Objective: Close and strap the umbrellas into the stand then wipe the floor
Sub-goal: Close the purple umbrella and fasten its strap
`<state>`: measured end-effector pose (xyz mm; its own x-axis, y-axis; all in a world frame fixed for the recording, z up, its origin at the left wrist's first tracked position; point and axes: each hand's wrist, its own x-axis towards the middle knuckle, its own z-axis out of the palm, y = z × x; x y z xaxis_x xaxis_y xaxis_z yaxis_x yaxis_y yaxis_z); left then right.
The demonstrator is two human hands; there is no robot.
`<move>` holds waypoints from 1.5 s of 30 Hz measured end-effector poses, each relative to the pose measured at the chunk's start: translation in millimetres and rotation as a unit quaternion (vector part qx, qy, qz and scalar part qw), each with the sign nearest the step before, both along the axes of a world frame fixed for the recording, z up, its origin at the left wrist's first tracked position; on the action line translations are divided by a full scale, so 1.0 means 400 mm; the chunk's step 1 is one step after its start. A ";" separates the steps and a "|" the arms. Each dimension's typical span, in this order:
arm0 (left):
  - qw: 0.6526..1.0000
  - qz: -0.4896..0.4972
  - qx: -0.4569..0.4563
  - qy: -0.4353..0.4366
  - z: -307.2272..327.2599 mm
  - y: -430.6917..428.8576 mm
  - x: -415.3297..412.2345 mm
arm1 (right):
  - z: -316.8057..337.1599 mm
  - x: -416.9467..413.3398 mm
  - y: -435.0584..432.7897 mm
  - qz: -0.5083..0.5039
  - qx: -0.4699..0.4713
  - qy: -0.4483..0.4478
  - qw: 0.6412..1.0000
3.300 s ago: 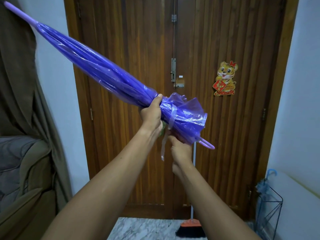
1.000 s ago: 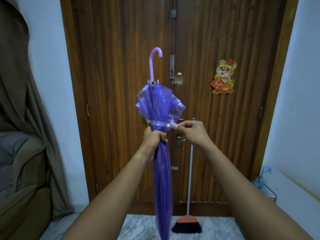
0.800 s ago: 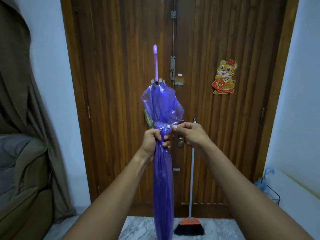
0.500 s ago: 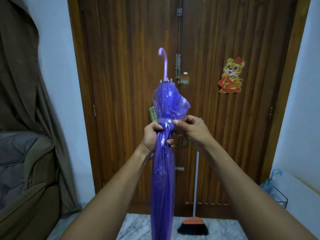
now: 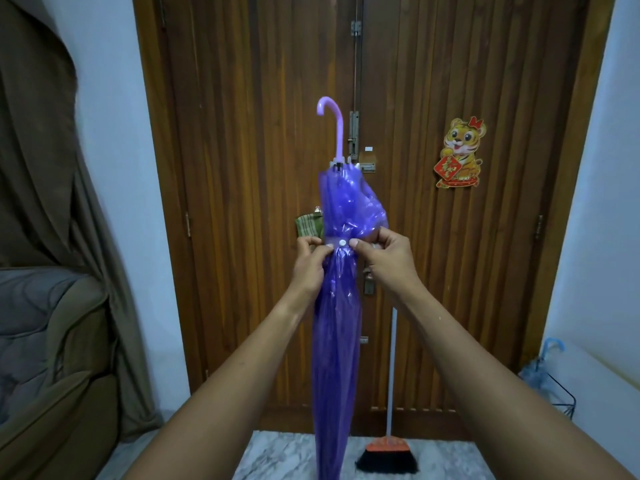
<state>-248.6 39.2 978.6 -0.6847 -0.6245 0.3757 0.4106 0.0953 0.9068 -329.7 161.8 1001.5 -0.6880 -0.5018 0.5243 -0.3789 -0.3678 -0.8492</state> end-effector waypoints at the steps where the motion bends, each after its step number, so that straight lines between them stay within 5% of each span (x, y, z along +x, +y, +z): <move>1: 1.000 0.022 -0.018 -0.006 -0.004 0.007 -0.005 | 0.000 -0.003 -0.001 -0.017 -0.006 -0.005 1.000; 4: 0.999 0.043 0.002 0.020 -0.009 0.033 -0.005 | -0.010 -0.014 -0.006 -0.069 0.014 0.006 0.998; 7: 0.995 -0.079 0.066 0.014 0.001 0.063 0.014 | -0.024 -0.018 -0.001 -0.128 0.050 0.010 0.990; 10: 0.990 -0.068 -0.105 -0.057 -0.009 0.073 0.013 | -0.027 -0.017 0.000 -0.105 0.061 0.000 0.993; 12: 0.990 0.000 -0.130 -0.057 -0.015 0.072 0.007 | -0.014 -0.008 0.005 -0.056 0.074 0.021 0.996; 21: 0.988 -0.008 0.142 -0.064 0.011 -0.028 0.063 | 0.043 -0.079 0.127 -0.041 0.186 0.133 0.973; 25: 0.989 0.099 0.107 -0.029 0.021 -0.009 0.059 | 0.052 -0.020 0.117 0.020 0.099 0.077 0.992; 28: 0.991 0.090 0.087 -0.038 0.000 0.021 0.048 | 0.036 0.045 0.067 0.027 0.117 0.109 0.987; 37: 0.982 0.090 -0.159 -0.034 -0.002 0.040 0.031 | 0.024 0.072 0.026 0.053 0.120 0.100 0.986; 45: 0.996 0.040 -0.069 -0.044 0.012 -0.004 0.055 | 0.024 0.018 0.039 0.084 0.131 0.073 0.985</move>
